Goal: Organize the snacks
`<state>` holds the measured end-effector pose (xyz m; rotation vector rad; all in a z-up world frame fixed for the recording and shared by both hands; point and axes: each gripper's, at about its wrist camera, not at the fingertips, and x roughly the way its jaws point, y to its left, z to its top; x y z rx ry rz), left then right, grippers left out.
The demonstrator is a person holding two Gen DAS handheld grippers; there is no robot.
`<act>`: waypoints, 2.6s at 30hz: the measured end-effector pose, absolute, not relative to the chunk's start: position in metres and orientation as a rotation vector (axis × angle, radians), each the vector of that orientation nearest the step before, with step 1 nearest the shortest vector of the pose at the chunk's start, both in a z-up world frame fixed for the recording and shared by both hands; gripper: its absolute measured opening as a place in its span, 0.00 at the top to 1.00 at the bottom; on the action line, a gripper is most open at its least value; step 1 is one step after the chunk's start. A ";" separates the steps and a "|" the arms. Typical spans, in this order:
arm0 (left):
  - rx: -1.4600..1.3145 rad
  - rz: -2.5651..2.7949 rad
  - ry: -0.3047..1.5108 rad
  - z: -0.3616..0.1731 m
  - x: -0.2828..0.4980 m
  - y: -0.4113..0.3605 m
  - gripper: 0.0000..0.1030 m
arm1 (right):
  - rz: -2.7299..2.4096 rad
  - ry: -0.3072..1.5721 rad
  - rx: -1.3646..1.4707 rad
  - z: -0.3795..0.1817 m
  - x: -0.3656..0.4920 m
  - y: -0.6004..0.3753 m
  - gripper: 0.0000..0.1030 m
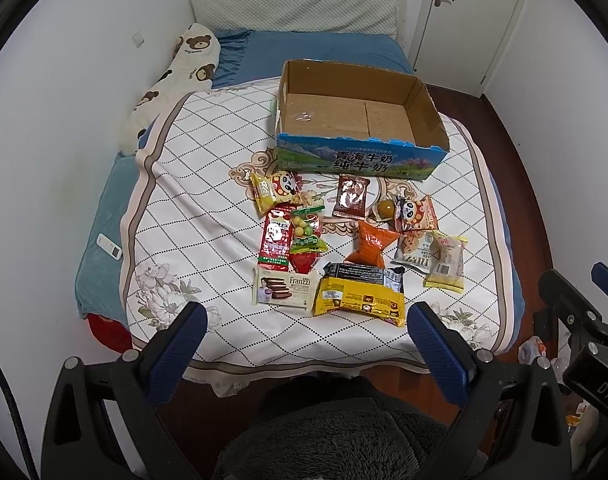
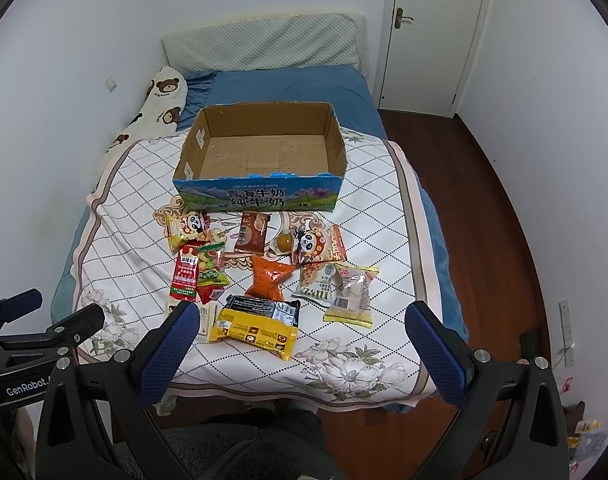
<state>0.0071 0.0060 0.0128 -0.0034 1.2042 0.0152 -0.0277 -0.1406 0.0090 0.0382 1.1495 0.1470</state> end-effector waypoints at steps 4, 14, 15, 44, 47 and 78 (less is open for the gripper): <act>-0.007 0.016 1.204 0.012 0.008 0.007 0.00 | 0.152 1.152 0.039 0.009 -0.026 -0.138 0.00; -0.005 0.013 1.202 0.013 0.008 0.007 0.00 | 0.151 1.152 0.040 0.009 -0.026 -0.137 0.00; -0.005 0.013 1.202 0.013 0.008 0.007 0.00 | 0.151 1.152 0.040 0.009 -0.026 -0.137 0.00; -0.213 -0.011 1.398 -0.074 0.057 0.040 0.00 | 0.078 1.231 0.127 -0.041 -0.006 -0.155 0.00; -0.351 -0.027 1.563 -0.130 0.070 0.041 0.01 | 0.057 1.292 0.178 -0.081 0.008 -0.173 0.00; -0.422 0.403 1.901 -0.352 0.162 -0.077 0.01 | 0.119 1.652 0.232 -0.356 0.098 -0.225 0.01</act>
